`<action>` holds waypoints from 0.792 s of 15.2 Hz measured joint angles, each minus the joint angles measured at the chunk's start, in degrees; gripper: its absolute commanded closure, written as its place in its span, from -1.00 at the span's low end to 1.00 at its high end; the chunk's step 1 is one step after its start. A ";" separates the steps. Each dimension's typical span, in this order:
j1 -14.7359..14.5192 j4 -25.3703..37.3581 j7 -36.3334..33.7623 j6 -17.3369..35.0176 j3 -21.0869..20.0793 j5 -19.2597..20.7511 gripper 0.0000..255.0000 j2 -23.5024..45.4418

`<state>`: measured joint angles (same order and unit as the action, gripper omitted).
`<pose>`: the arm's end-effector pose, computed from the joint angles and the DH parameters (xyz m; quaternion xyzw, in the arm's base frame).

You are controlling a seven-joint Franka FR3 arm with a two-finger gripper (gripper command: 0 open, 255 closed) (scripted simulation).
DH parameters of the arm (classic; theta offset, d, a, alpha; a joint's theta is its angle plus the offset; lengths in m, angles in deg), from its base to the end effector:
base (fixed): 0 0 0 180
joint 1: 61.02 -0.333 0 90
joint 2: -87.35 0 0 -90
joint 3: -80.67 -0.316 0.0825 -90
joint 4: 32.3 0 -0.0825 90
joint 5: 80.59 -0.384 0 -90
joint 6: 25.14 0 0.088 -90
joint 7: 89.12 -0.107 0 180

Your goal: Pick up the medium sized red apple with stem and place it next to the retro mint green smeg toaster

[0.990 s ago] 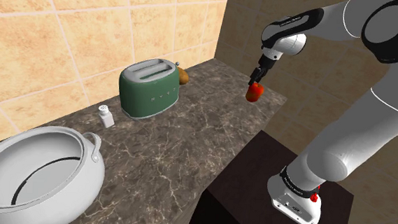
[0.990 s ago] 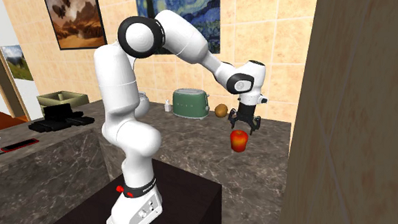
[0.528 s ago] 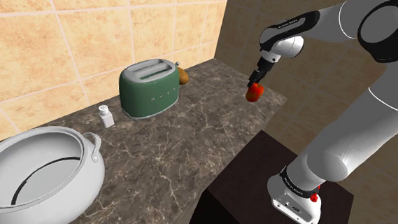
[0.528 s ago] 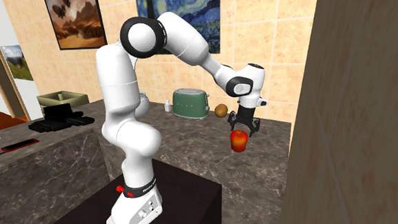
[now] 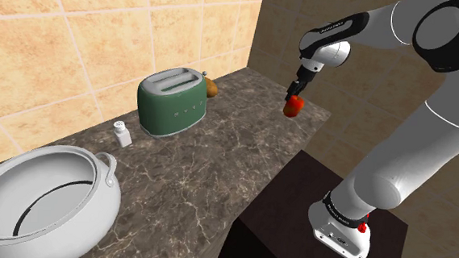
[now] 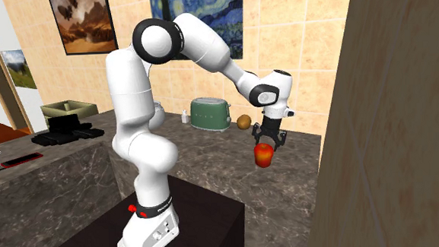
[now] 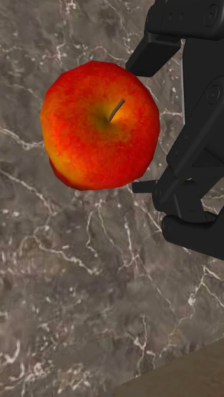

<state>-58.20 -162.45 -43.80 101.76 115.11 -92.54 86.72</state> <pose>0.4109 -0.3042 0.3579 -0.9961 -0.0056 -0.0380 0.0795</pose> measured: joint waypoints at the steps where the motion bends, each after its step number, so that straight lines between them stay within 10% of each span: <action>1: 0.00 -0.01 0.00 0.00 0.00 0.01 1.00 -0.02; 12: 0.07 2.75 -2.66 -5.13 -0.19 2.81 1.00 -3.09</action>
<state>-58.13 -159.70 -46.46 96.63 114.92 -89.73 83.63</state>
